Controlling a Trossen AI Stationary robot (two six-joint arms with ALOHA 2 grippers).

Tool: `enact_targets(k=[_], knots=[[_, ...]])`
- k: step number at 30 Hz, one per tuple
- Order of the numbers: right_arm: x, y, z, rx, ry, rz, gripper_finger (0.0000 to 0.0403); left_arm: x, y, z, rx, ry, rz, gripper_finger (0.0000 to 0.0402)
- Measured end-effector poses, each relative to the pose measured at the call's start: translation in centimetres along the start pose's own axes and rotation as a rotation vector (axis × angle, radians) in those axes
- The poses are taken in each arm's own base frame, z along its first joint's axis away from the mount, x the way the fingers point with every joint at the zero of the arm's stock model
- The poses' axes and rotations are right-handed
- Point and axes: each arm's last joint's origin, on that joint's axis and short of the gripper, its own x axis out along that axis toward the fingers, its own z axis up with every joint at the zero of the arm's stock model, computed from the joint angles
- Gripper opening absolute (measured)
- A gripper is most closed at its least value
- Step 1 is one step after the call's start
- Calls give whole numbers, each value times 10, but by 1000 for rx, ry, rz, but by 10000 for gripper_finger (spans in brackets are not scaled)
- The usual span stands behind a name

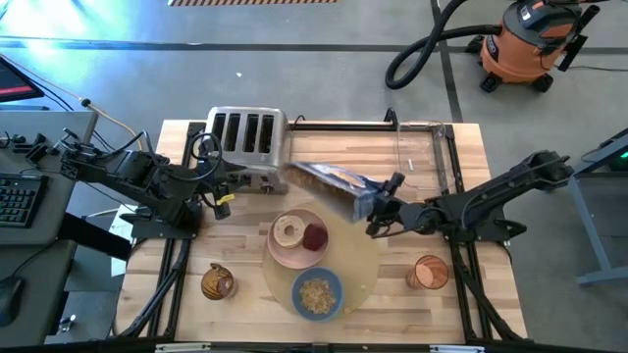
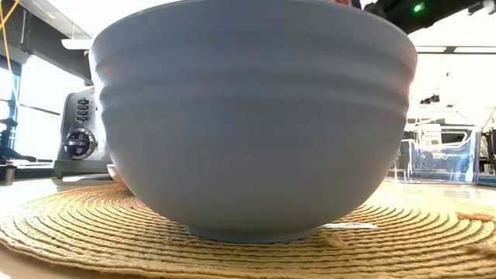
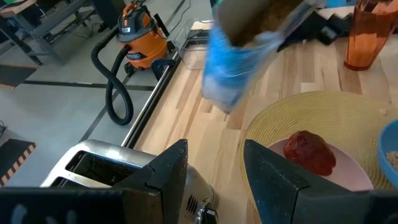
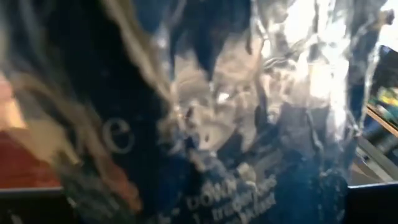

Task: Arrange a breakfast setting
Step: Pour the cereal into the blue bowl

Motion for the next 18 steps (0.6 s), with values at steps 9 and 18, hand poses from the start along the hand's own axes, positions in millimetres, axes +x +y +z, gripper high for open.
enact_targets(k=[9, 18], knots=[[27, 7, -15, 154, 80, -227, 245, 0, 0, 0, 0, -1, 0, 149], [60, 17, -34, 350, 67, -446, 245, 0, 0, 0, -1, -1, 0, 149]])
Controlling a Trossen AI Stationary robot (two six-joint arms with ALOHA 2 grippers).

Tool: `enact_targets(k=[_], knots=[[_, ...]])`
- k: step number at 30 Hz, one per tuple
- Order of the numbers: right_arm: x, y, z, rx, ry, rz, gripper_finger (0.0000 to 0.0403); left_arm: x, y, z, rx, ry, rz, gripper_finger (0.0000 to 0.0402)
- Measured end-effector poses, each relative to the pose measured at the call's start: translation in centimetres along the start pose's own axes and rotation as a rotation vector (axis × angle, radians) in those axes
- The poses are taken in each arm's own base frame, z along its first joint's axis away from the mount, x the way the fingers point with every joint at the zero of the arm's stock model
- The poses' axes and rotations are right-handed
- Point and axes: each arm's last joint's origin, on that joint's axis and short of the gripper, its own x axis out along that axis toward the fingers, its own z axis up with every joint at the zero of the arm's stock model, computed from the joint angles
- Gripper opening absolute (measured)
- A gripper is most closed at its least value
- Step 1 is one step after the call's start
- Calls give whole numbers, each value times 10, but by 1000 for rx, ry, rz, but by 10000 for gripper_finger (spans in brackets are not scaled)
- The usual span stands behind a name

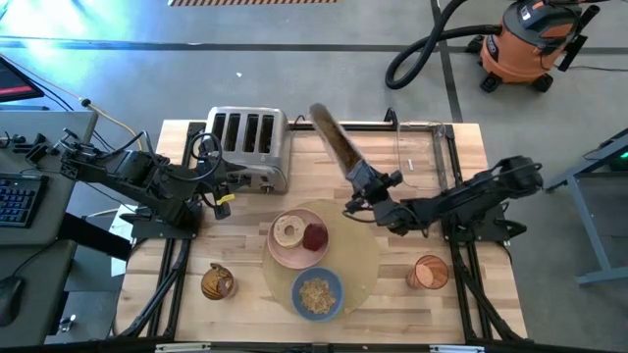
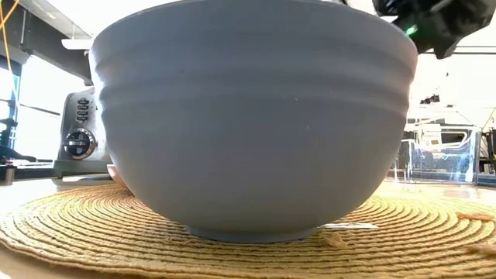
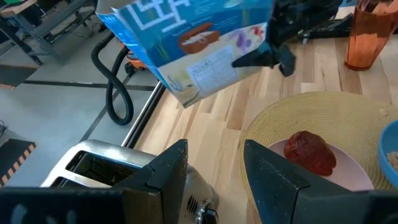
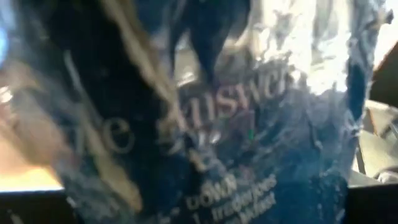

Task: Arrange a breakfast setting
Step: Pour the cereal into the blue bowl

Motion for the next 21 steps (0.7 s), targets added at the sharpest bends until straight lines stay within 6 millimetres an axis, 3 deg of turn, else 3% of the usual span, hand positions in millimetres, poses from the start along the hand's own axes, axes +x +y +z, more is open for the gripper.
enact_targets(k=[6, 21], knots=[[21, 6, -14, 94, -7, -78, 245, 0, 0, 0, 0, 0, 0, 149], [60, 34, -11, 248, -30, -312, 245, 0, 0, 0, 0, 0, 0, 149]])
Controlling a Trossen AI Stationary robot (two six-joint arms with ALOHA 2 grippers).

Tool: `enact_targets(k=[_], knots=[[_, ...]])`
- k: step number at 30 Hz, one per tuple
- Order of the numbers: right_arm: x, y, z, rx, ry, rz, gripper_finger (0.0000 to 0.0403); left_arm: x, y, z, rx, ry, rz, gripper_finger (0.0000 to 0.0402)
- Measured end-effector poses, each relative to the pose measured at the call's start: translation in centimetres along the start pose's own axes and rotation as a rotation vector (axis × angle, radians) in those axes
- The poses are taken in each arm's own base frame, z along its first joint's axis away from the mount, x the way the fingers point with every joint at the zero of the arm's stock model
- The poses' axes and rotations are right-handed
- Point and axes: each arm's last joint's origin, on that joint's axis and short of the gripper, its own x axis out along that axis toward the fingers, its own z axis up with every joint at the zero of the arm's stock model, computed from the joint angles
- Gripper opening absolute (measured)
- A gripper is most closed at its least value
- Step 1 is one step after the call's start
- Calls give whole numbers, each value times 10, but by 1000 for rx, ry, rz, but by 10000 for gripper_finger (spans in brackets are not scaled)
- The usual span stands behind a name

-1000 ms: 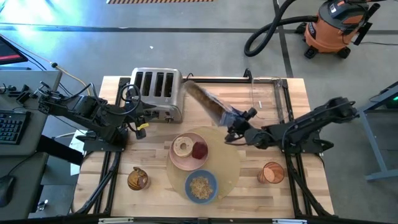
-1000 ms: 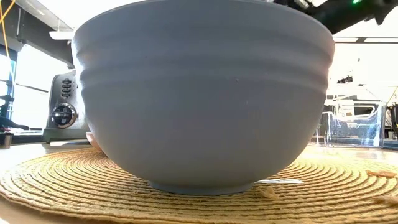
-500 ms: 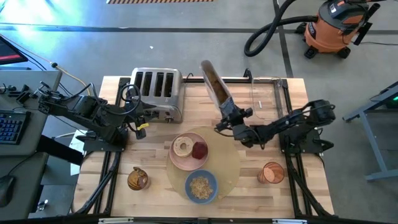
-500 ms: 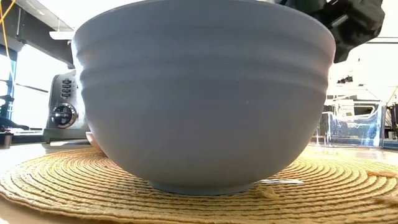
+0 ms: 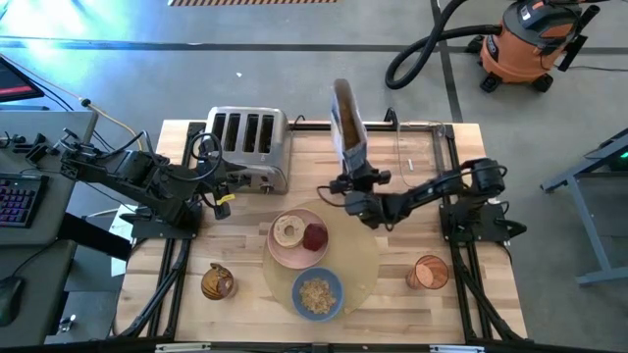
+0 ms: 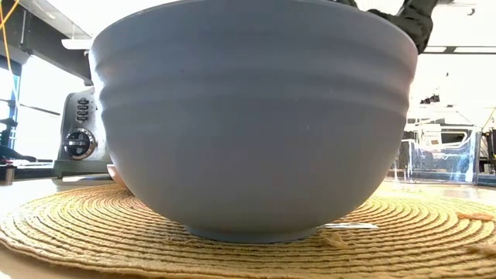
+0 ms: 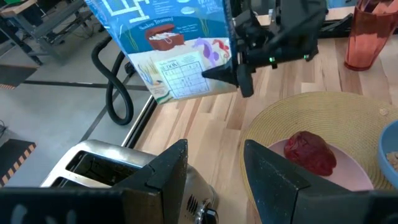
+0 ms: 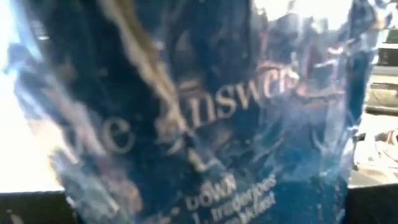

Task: Arrange a breakfast setting
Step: Pour the cereal into the blue bowl

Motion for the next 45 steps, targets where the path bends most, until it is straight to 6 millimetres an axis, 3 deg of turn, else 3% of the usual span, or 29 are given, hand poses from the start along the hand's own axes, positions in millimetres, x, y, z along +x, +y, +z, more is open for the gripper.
enact_targets(k=[14, 21, 34, 45], knots=[[21, 34, -28, 106, -61, -160, 245, 0, 0, 0, 0, 1, 0, 149], [33, 33, -49, 170, -40, -149, 245, 0, 0, 0, 0, 0, 0, 149], [53, 23, -63, 161, 88, -98, 245, 0, 0, 0, 0, 0, 0, 149], [54, 19, -67, 228, 122, -100, 245, 0, 0, 0, 0, 0, 0, 149]])
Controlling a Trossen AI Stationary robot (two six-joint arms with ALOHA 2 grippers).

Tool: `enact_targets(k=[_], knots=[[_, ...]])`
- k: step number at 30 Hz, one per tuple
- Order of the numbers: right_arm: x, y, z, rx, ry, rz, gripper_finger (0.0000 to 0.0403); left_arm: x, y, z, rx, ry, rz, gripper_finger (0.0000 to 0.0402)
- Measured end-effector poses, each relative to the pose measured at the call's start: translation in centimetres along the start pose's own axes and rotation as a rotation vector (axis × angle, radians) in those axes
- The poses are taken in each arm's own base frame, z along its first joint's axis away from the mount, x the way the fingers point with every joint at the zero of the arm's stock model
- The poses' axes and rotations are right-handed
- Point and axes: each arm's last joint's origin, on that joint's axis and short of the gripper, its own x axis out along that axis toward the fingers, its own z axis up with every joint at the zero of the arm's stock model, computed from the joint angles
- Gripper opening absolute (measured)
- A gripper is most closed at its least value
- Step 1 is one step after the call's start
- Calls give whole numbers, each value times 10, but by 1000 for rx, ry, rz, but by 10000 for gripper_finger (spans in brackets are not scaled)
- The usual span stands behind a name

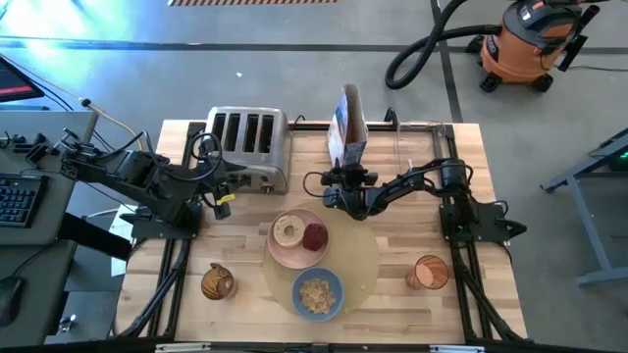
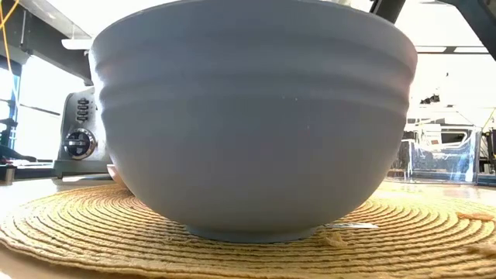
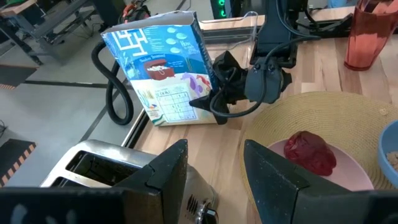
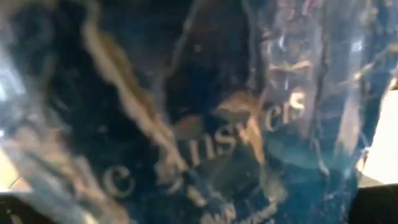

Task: Arrange a breakfast setting
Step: Pour the cereal into the blue bowl

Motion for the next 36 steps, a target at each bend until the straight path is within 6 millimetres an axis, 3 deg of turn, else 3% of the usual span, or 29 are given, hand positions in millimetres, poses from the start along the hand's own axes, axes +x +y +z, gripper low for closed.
enact_targets(k=[6, 20, 36], knots=[[-1, 1, 0, 13, 11, 13, 263, 0, 0, 0, 0, 0, 0, 149], [-9, 4, -2, 57, 10, 36, 394, 0, 0, 0, 0, 0, 0, 149], [-33, 8, -8, 111, 28, 97, 397, 0, 0, 0, 0, 0, 0, 149]])
